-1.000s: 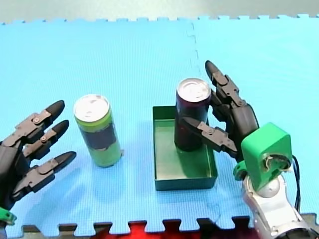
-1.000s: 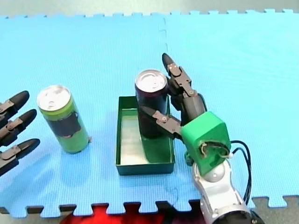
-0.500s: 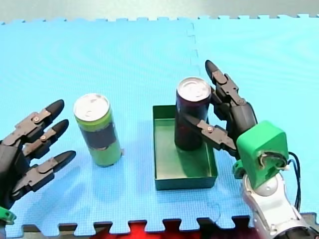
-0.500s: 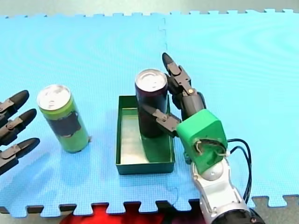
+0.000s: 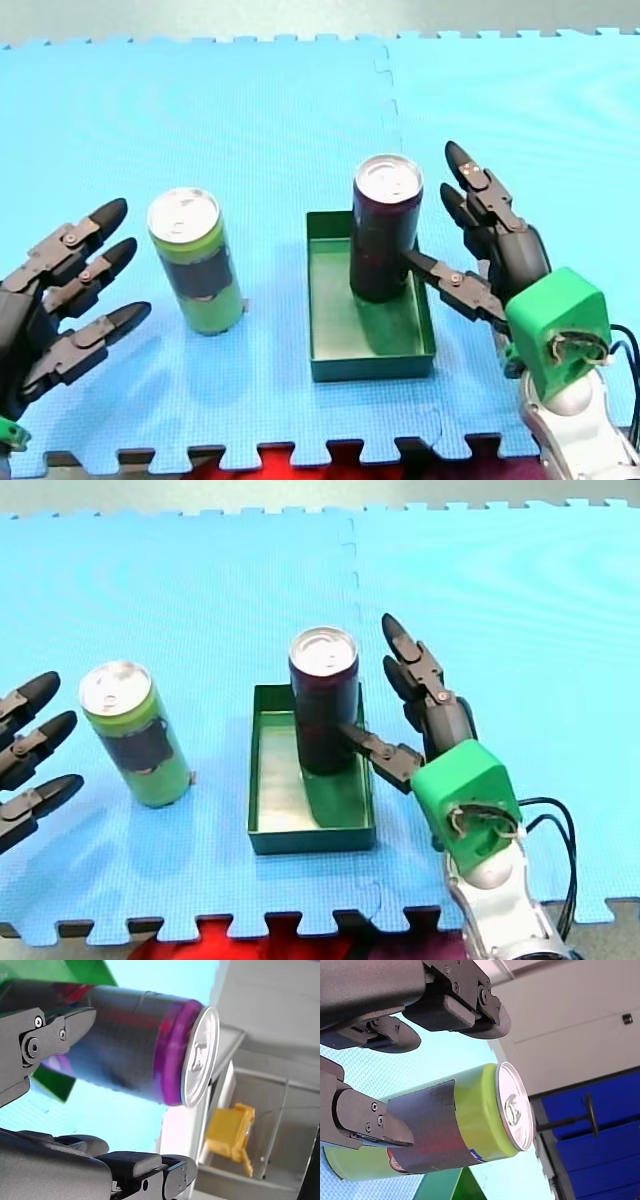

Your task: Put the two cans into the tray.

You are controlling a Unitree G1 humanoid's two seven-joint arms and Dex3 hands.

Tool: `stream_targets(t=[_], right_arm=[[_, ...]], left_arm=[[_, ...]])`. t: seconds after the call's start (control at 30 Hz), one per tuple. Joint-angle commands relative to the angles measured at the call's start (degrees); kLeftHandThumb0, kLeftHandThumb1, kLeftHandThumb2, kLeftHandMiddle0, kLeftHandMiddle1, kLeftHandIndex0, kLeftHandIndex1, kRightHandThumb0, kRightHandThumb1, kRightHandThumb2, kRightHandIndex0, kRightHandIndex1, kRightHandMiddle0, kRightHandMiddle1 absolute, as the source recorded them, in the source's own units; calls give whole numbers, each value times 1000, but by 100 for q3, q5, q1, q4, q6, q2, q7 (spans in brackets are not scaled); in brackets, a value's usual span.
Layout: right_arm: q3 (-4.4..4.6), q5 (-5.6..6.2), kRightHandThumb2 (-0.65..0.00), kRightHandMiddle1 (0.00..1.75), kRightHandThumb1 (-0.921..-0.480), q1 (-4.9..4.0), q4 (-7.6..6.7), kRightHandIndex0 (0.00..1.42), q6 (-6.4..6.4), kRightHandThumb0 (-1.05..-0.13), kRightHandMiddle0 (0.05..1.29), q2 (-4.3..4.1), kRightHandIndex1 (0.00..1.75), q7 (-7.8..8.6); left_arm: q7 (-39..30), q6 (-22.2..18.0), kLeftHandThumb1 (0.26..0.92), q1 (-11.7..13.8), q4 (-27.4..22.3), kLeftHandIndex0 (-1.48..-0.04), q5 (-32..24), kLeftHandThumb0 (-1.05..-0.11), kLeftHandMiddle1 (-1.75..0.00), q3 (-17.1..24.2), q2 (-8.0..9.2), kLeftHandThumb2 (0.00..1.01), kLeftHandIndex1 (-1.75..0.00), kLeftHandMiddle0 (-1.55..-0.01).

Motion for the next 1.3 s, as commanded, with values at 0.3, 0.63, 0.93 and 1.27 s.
stream_targets(t=[0.3, 0.63, 0.93, 1.27], right_arm=[[-112, 230, -7, 9, -862, 267, -196, 366, -188, -1048, 291, -200, 14, 282], [-619, 795, -7, 13, -869, 1175, -575, 385, -527, -1048, 312, -768, 18, 771], [-969, 964, -8, 14, -878, 1384, -742, 390, -456, -1048, 326, -936, 16, 698], [-1163, 1022, -8, 14, -887, 1458, -895, 412, -374, -1048, 342, -979, 21, 631]], left_arm=[[-28, -47, 921, -59, 79, -419, -27, -1048, -1, 30, 28, 32, -2, -463], [-35, -115, 921, -43, 150, -417, -22, -1048, 0, 28, 7, 31, 0, -459], [-97, -189, 921, -105, 323, -413, -65, -1048, 0, 60, 21, 27, 0, -455], [-205, -276, 918, -167, 469, -413, -162, -1048, 0, 89, -34, 17, 0, -454]])
